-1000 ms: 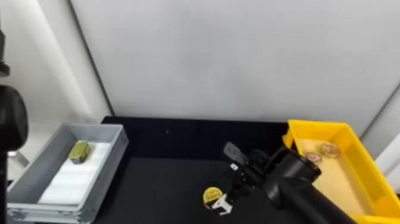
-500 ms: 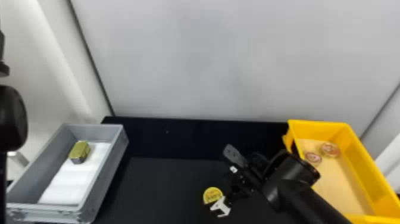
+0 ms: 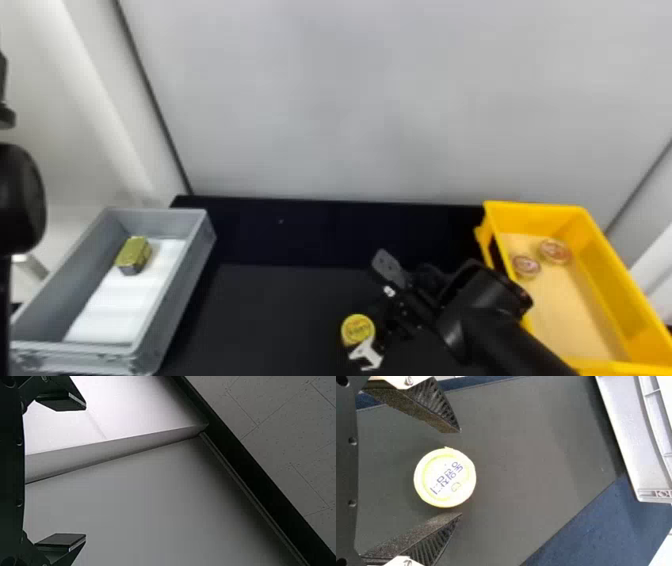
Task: Pick up the round yellow can and place it in the yellow rectangular box
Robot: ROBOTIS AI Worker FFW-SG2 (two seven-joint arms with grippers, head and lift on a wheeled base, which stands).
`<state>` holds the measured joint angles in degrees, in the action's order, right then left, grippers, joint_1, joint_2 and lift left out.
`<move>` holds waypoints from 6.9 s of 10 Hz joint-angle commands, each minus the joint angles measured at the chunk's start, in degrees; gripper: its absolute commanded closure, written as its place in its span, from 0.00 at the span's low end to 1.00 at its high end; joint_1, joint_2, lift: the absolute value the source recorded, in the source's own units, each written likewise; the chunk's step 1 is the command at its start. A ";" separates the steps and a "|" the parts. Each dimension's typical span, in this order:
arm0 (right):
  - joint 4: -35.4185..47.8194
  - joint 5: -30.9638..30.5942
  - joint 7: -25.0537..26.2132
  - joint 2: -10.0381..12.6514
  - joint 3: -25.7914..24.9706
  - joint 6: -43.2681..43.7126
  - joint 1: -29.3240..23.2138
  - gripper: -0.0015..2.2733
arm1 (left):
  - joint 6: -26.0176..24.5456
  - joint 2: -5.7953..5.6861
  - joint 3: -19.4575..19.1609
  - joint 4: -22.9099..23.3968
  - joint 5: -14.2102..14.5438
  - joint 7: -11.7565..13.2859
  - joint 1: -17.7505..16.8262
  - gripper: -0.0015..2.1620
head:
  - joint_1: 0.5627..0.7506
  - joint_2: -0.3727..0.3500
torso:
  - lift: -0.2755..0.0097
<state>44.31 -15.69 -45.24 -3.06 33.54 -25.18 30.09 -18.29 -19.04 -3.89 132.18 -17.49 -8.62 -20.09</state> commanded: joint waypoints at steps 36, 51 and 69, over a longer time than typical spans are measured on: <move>55.27 -31.88 -13.33 -14.17 -51.91 -32.33 -20.07 0.29 | -3.69 -0.84 -3.41 3.17 0.88 0.61 3.83 0.05 | 0.53 0.59 | 0.93; 18.18 -3.48 6.37 -15.49 -46.64 -21.78 -11.89 0.29 | -2.99 0.04 -2.35 2.64 0.88 0.61 2.60 0.05 | 0.53 0.59 | 0.93; 35.93 -5.59 9.45 -15.40 -46.20 -26.09 -12.95 0.07 | -3.43 0.57 -2.53 2.64 0.97 0.97 3.04 0.05 | 0.53 0.59 | 0.93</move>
<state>72.57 -20.29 -35.87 -18.46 -12.66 -50.18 17.88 -21.58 -18.52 -6.37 134.82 -16.60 -7.81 -17.15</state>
